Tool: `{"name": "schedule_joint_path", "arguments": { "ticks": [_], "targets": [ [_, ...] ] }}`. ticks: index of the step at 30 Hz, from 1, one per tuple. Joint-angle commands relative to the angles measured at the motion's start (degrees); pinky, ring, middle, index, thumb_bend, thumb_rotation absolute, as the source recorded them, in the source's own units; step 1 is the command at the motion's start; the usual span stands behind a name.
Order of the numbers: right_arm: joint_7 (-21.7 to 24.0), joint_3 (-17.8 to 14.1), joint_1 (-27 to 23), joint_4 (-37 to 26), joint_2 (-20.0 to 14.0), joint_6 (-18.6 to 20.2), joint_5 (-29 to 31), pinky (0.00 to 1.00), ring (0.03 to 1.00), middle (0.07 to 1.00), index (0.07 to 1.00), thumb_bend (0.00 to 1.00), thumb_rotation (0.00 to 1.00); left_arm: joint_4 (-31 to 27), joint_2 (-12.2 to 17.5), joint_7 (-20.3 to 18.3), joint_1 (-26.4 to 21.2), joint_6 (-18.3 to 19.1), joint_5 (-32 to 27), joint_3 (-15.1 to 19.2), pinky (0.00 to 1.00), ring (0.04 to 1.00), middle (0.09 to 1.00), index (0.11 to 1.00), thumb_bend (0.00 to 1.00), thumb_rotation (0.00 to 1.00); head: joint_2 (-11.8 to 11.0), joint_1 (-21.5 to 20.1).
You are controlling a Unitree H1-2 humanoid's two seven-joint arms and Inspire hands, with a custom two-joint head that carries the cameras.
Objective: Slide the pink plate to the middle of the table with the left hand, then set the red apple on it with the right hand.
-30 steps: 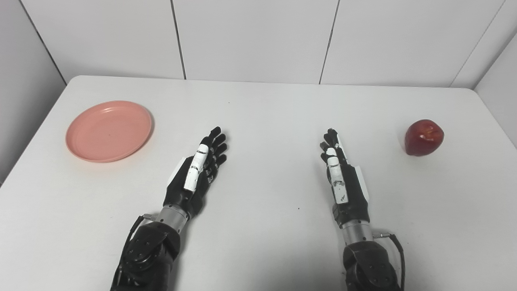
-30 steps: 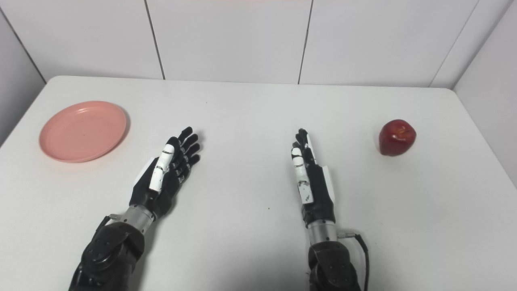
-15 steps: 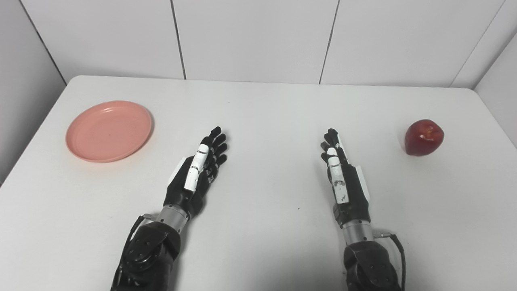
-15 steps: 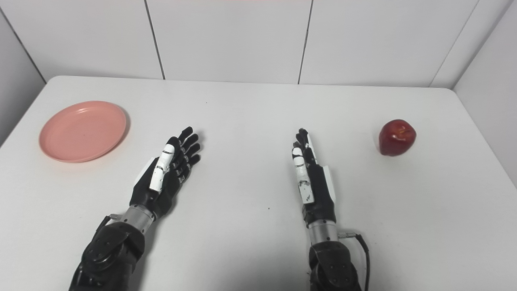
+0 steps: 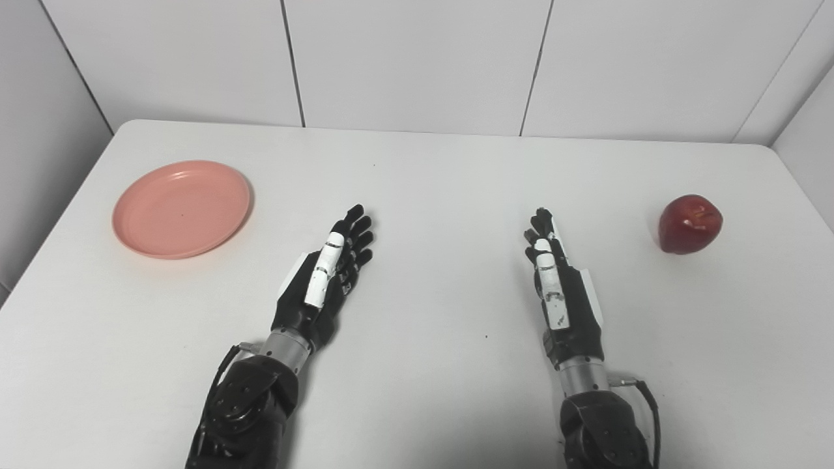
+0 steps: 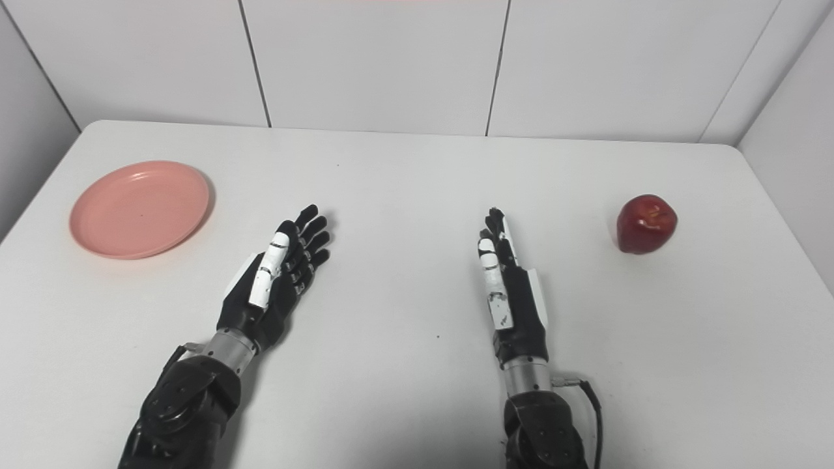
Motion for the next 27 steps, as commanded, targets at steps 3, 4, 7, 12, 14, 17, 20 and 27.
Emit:
{"name": "schedule_joint_path", "arguments": {
  "ticks": [3,4,7,12,14,17,20,27],
  "targets": [
    [1.66,-0.37,-0.32,-1.32,-1.14,-0.90,1.35,1.00,0.998,1.000,0.999,0.24,1.00,-0.65,-1.87,0.65,-0.48,-2.36,0.80,-0.73,1.00,1.000,1.000,1.000,0.41,1.00,-1.28,1.94],
    [1.95,-0.47,-0.19,-1.17,-1.38,-1.13,1.79,1.00,0.999,1.000,1.000,0.24,1.00,-0.55,-2.15,0.69,-0.39,-2.48,0.76,-0.79,1.00,1.000,1.000,1.000,0.41,1.00,-2.44,3.81],
    [2.47,-0.70,0.04,-0.72,-2.01,-2.05,2.32,1.00,1.000,1.000,1.000,0.23,1.00,-0.14,-2.59,0.63,-0.33,-3.06,0.89,-0.75,1.00,1.000,1.000,1.000,0.41,1.00,-4.07,6.41],
    [3.10,-1.14,0.05,0.21,-2.63,-3.81,3.72,1.00,1.000,1.000,1.000,0.18,1.00,1.53,-3.44,0.96,-0.82,-5.05,1.06,-0.60,1.00,0.996,1.000,0.993,0.40,1.00,-5.54,8.81],
    [3.42,-1.17,0.00,0.48,-2.81,-4.35,4.15,1.00,1.000,1.000,1.000,0.17,1.00,2.15,-3.45,0.64,-0.97,-5.64,1.15,-0.83,1.00,0.998,1.000,0.995,0.42,1.00,-5.91,9.24],
    [3.58,-1.19,-0.02,0.54,-2.93,-4.71,3.97,1.00,1.000,1.000,1.000,0.16,1.00,2.61,-3.30,0.06,-1.00,-6.07,0.83,-1.02,1.00,1.000,1.000,1.000,0.44,1.00,-6.25,9.73],
    [3.52,-1.44,0.05,0.26,-2.67,-4.34,4.31,1.00,1.000,1.000,1.000,0.15,1.00,2.79,-3.32,0.08,-1.03,-6.29,1.03,-1.17,1.00,1.000,1.000,1.000,0.45,1.00,-6.43,10.25],
    [3.68,-1.44,0.01,-0.12,-2.63,-4.69,4.46,1.00,1.000,1.000,1.000,0.11,1.00,2.84,-3.32,0.25,-1.32,-5.83,1.37,-1.46,1.00,1.000,1.000,1.000,0.44,1.00,-6.44,10.62]
  ]
}}
